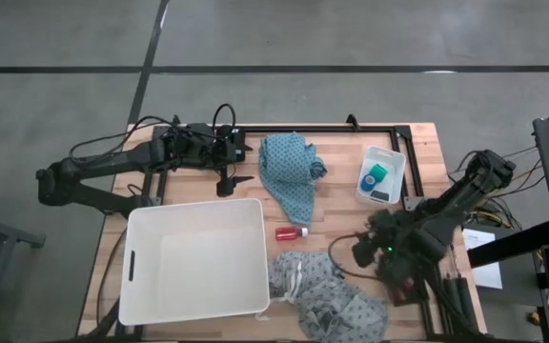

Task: Pick & Place Medicine items
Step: Put the red medicine bottle into the black bin

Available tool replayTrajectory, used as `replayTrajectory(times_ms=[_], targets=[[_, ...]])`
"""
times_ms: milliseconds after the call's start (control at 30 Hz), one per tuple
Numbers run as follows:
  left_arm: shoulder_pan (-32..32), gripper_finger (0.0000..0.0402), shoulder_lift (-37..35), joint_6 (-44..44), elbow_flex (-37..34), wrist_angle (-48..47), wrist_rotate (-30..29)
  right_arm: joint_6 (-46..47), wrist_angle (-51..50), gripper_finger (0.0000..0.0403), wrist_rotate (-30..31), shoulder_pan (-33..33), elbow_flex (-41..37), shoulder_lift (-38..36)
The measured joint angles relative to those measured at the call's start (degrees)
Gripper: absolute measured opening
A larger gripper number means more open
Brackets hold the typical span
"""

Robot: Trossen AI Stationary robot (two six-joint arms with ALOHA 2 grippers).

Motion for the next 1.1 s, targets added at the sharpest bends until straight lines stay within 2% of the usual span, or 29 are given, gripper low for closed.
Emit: replayTrajectory(times_ms=[167, 300, 533, 800, 1000, 1100], targets=[[0.0, 0.0393, 0.0, 0.0, 0.0, 0.0, 0.0, -23.3, 7.6, 0.019, 6.6, -7.5, -2.2, 0.0], [0.0, 0.0393, 0.0, 0.0, 0.0, 0.0, 0.0, -42.4, 20.1, 0.0197, 11.1, -11.6, -5.4, 0.0], [0.0, 0.0393, 0.0, 0.0, 0.0, 0.0, 0.0, -64.4, 41.6, 0.0201, 11.3, -16.4, -14.8, -0.6], [0.0, 0.0393, 0.0, 0.0, 0.0, -0.1, 0.0, -86.7, 71.4, 0.0201, 4.4, -20.8, -28.4, -5.6], [0.0, 0.0393, 0.0, 0.0, 0.0, -0.2, 0.0, -97.5, 86.7, 0.0201, -10.0, -25.5, -37.7, -9.3], [0.0, 0.0393, 0.0, 0.0, 0.0, -0.3, 0.0, -99.7, 91.4, 0.0201, -14.1, -27.0, -41.4, -9.3]])
